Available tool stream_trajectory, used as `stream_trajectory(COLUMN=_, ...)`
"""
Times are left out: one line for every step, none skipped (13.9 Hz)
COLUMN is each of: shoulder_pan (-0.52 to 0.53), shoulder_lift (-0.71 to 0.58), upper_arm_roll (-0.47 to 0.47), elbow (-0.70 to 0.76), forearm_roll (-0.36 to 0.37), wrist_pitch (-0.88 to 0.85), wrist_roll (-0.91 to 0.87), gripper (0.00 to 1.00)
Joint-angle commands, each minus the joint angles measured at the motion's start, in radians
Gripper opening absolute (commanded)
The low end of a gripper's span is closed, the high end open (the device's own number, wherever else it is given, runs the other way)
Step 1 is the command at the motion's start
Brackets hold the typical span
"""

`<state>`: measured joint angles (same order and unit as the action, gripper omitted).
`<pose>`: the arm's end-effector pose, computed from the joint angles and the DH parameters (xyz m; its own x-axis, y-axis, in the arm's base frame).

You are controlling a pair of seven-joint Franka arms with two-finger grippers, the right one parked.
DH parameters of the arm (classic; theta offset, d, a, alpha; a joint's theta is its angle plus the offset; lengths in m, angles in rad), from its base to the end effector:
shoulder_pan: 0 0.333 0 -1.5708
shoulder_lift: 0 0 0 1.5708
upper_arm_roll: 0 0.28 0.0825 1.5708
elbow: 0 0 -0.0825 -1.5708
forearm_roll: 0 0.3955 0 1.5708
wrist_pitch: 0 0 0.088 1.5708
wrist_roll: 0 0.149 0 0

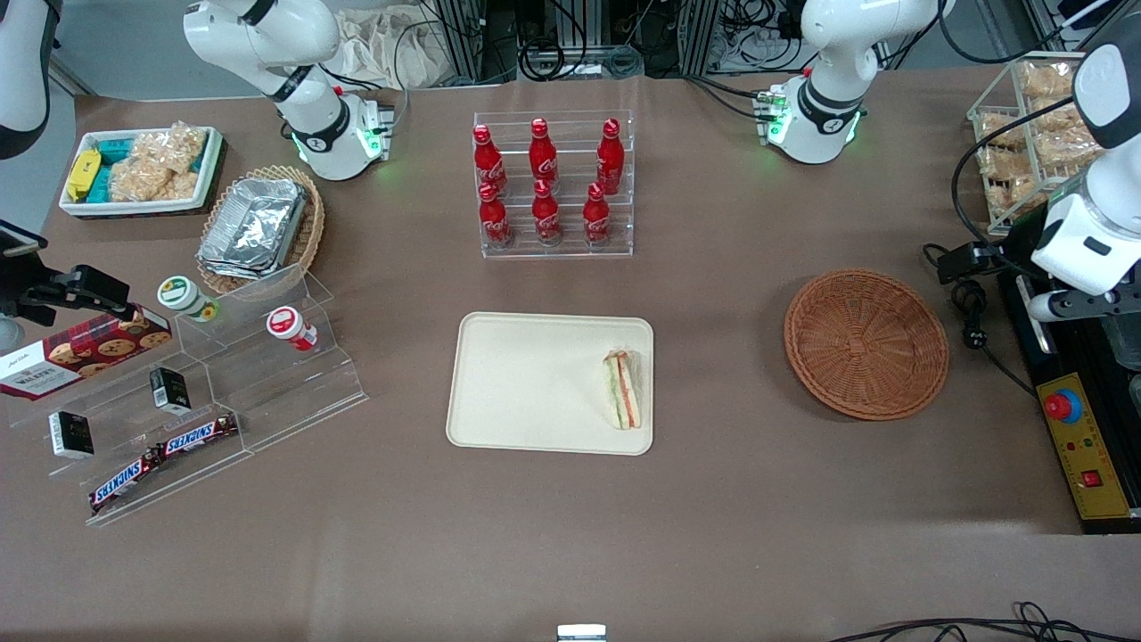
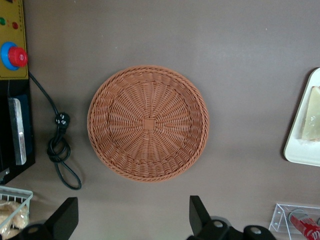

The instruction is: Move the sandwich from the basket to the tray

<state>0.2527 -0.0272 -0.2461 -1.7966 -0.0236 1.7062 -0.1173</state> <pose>0.5574 -0.0003 0.4633 0.9897 0.1272 -0.0655 0.1281 -0.9917 0.0089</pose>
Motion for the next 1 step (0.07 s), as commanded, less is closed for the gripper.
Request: stream_trajectory(shoulder_pan=0.010, shoulder_lift=0.041, upper_arm_roll=-0.012, elbow=0.060, forearm_roll=-0.002, wrist_pitch=-0.045, wrist_roll=-0.071, gripper=1.00)
